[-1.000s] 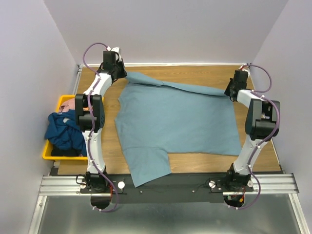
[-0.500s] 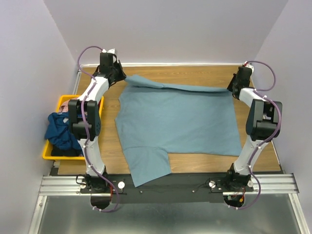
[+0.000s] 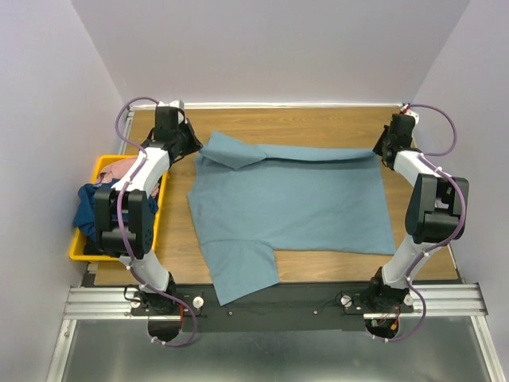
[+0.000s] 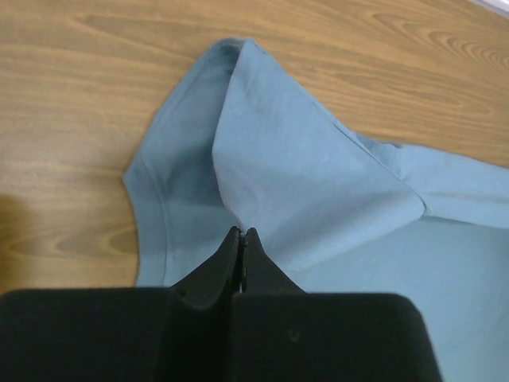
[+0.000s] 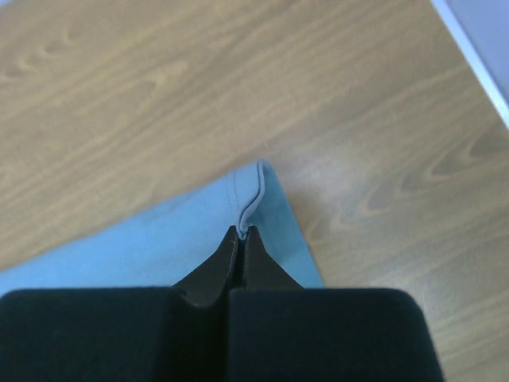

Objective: Fold and stack the t-shirts
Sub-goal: Fold the tshirt

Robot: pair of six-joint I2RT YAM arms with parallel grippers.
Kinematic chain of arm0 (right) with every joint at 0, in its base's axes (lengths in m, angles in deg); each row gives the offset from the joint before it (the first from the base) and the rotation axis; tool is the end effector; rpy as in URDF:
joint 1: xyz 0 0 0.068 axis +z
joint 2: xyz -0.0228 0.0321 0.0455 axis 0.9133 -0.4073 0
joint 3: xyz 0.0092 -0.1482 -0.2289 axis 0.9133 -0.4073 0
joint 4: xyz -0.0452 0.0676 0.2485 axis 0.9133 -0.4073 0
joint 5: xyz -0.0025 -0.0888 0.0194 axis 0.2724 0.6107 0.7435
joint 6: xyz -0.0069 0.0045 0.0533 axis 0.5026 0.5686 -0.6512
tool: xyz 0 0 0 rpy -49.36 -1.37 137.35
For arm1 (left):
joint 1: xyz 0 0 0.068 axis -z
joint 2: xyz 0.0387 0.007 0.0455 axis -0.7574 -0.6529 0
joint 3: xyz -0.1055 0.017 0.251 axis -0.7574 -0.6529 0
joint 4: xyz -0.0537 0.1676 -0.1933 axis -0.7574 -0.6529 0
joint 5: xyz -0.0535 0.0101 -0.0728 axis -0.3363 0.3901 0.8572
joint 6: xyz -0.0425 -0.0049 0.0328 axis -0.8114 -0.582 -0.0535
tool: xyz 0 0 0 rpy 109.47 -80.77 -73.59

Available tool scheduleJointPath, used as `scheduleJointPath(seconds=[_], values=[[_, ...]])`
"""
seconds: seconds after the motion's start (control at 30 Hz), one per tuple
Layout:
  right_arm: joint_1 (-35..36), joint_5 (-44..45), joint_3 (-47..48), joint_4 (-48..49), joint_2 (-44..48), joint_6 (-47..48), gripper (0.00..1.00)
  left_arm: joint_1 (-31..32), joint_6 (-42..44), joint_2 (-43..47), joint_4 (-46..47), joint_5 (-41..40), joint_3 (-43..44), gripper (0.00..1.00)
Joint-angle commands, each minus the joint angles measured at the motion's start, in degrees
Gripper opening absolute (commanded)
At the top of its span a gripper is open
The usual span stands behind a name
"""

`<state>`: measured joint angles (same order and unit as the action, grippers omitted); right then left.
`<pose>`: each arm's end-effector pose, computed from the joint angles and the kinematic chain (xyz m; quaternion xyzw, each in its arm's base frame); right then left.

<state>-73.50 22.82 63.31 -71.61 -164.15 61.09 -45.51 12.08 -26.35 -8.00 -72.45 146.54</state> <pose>0.4058 -0.0596 0.2187 0.2148 0.8558 -0.0419 0.4687 0.3925 -0.0328 0.2666 -0.1390 0.8799 -0.2068 0.4047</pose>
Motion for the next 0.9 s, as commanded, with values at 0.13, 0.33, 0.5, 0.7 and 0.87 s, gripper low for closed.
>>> scheduleJointPath(seconds=[0.13,0.33,0.5,0.7,0.87], values=[[-0.6,3.1,-4.6,-3.1,1.2,-1.5,0.01,-0.3,-4.9,10.3,2.1,1.1,-9.6,0.0],[-0.6,3.8,-4.6,-3.4,-0.5,-1.9,0.01,-0.2,-9.9,15.9,4.9,3.5,-16.8,0.0],[-0.6,3.3,-3.8,-3.6,-2.2,-2.3,0.01,0.3,-11.9,18.2,8.6,3.9,-22.5,0.0],[-0.6,2.3,-4.6,-4.3,-3.8,-3.2,0.01,0.4,-12.8,16.1,10.8,4.8,-25.5,0.0],[-0.6,3.1,-5.0,-5.3,-4.9,-3.3,0.04,1.1,-12.8,15.7,11.0,5.7,-25.6,0.0]])
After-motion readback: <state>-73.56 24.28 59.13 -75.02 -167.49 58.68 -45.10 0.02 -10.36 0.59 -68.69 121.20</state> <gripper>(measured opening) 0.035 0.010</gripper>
